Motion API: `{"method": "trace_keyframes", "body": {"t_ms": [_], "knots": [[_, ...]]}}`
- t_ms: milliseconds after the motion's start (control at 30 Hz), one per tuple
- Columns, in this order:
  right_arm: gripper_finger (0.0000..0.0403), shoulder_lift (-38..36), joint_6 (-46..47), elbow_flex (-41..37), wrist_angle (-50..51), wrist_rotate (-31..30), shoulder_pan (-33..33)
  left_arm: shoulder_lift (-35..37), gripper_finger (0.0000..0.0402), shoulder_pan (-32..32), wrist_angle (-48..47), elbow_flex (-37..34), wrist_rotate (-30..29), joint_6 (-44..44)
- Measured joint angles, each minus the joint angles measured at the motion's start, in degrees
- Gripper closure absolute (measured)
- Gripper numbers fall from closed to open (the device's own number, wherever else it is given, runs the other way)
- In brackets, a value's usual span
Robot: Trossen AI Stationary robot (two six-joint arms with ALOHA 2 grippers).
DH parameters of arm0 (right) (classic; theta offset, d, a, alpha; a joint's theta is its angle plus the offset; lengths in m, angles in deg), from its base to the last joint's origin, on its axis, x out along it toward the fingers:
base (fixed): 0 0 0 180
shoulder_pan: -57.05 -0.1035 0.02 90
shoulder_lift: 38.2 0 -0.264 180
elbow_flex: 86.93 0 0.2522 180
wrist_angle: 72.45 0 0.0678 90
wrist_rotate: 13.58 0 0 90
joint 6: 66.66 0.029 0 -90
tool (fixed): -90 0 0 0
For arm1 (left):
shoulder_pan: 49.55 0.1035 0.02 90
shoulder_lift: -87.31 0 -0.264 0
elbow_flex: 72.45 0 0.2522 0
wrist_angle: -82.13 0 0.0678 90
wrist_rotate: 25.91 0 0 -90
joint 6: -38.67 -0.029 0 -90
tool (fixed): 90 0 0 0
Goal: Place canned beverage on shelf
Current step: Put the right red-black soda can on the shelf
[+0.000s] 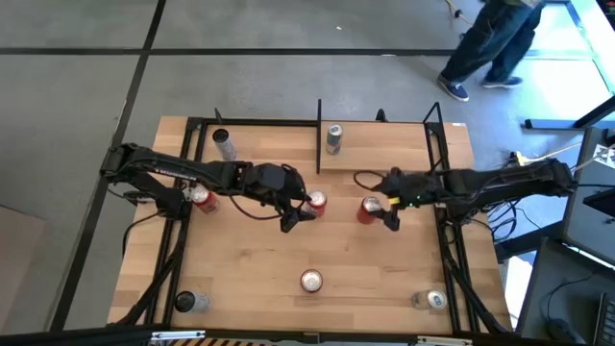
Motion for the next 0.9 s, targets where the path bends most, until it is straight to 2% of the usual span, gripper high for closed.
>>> {"method": "trace_keyframes", "body": {"t_ms": [200,567,667,800,900], "knots": [[0.0029,0.0,1.9,-7.4,-7.2,-3.2,-1.1,0.0,0.0108,-0.1,0.0,0.0,0.1,0.8],[0.0032,0.4,2.9,-13.1,-10.9,-4.1,-1.1,0.0,0.0108,0.1,0.1,0.0,-0.3,0.9],[0.0060,0.7,2.8,-13.2,-12.2,-4.4,-1.1,0.0,0.0108,0.1,0.0,0.0,-0.3,0.5],[0.0133,0.8,2.3,-13.3,-13.0,-4.8,-1.1,0.0,0.0108,0.2,0.1,0.0,-0.5,-0.4],[0.0138,0.8,2.3,-12.6,-12.2,-4.7,-1.1,0.5,0.0108,1.1,-1.0,0.4,0.1,0.5]]}}
